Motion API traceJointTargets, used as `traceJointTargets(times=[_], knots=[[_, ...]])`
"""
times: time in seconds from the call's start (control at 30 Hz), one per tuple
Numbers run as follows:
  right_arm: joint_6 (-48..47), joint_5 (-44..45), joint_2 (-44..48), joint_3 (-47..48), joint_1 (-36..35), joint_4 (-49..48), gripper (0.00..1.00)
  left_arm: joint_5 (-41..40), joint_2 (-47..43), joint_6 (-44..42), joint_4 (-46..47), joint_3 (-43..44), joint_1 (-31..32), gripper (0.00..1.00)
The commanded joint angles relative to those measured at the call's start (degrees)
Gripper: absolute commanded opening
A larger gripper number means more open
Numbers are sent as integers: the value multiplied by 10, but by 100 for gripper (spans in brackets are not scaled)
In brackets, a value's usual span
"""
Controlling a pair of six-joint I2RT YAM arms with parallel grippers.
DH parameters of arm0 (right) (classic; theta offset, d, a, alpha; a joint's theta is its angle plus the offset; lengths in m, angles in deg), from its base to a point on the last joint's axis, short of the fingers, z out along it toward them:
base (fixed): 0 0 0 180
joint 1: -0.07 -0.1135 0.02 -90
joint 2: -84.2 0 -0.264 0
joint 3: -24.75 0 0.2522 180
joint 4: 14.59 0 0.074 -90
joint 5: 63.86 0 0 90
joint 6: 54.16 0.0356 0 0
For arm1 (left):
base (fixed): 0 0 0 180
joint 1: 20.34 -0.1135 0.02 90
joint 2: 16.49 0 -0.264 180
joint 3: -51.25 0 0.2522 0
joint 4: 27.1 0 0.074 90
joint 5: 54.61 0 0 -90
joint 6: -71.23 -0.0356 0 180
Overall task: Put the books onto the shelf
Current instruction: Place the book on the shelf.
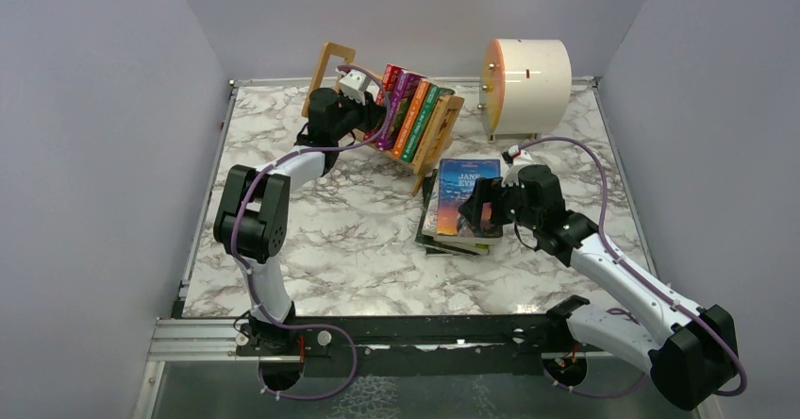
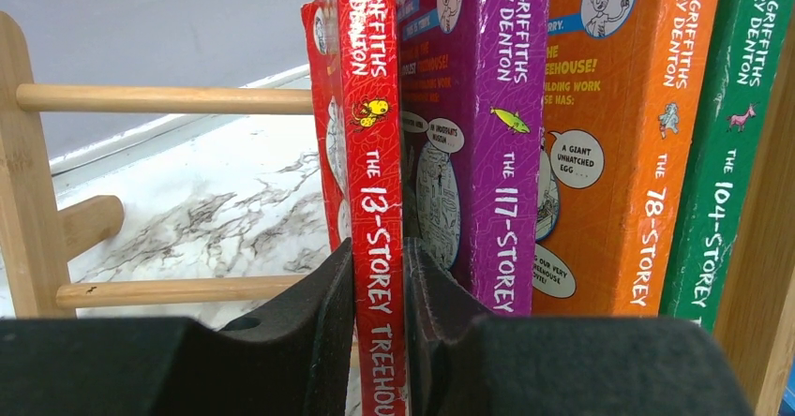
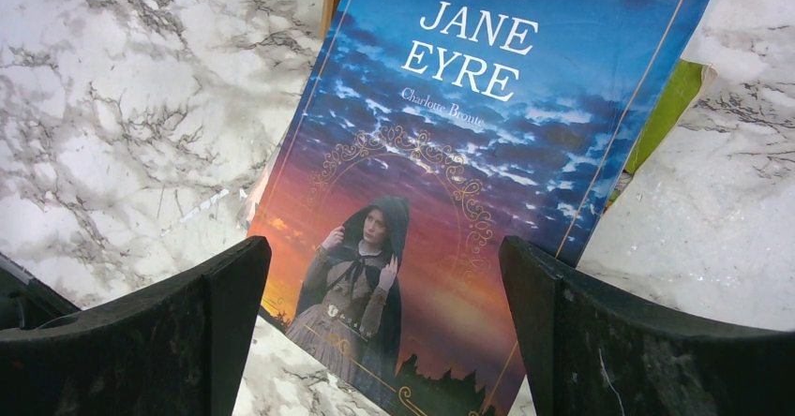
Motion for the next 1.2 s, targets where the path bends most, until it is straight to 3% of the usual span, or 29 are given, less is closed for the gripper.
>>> traceJointTargets(times=[0.0, 0.43, 0.97, 1.17], knots=[[3, 13, 3, 4, -2, 0, 91, 30, -5, 4, 16, 12, 2, 11], [5, 11, 3, 2, -2, -1, 91, 60, -16, -8, 30, -7, 3, 1], [6, 11, 2, 3, -3, -2, 91, 77, -14, 5, 46, -14, 2, 0], [5, 11, 3, 3, -2, -2, 91, 30, -20, 15, 41, -24, 2, 28]])
